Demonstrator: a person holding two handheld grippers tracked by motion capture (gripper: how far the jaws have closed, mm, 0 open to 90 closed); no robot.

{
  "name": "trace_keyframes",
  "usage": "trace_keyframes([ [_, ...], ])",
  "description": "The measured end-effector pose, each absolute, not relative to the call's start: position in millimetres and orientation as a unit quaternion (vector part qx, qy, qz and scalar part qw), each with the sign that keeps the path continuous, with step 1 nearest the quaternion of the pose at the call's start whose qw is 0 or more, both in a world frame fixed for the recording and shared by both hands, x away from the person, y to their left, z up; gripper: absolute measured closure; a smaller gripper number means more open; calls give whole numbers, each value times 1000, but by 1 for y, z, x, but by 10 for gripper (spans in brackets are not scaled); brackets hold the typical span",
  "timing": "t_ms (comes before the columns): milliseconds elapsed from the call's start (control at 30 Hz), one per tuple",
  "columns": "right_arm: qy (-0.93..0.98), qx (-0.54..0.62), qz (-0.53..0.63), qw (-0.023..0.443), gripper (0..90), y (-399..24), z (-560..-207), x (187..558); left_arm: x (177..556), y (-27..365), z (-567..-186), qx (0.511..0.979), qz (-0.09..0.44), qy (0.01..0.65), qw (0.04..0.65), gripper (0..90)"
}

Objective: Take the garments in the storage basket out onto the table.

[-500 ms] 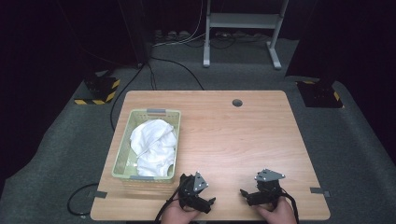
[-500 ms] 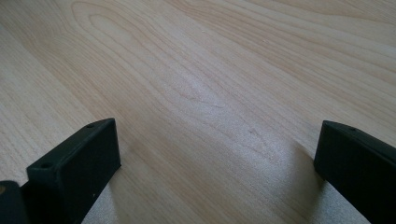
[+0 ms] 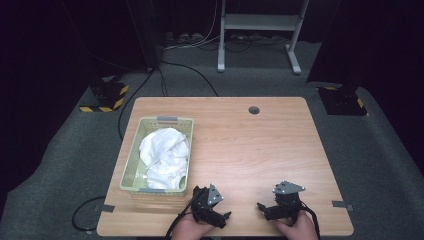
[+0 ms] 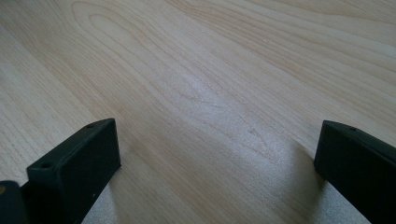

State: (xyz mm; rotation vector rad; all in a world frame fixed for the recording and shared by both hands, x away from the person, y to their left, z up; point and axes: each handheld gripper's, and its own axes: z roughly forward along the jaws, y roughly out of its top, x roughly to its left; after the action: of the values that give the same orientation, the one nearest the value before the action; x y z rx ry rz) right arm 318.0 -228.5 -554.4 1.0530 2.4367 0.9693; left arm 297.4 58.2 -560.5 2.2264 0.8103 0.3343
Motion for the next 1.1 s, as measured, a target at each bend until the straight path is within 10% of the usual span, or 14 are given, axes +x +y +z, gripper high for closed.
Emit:
trace_keyframes([
  [1100, 852, 367, 339, 157, 0, -228, -554, 319, 288, 85, -485, 838, 186, 307, 410, 17],
])
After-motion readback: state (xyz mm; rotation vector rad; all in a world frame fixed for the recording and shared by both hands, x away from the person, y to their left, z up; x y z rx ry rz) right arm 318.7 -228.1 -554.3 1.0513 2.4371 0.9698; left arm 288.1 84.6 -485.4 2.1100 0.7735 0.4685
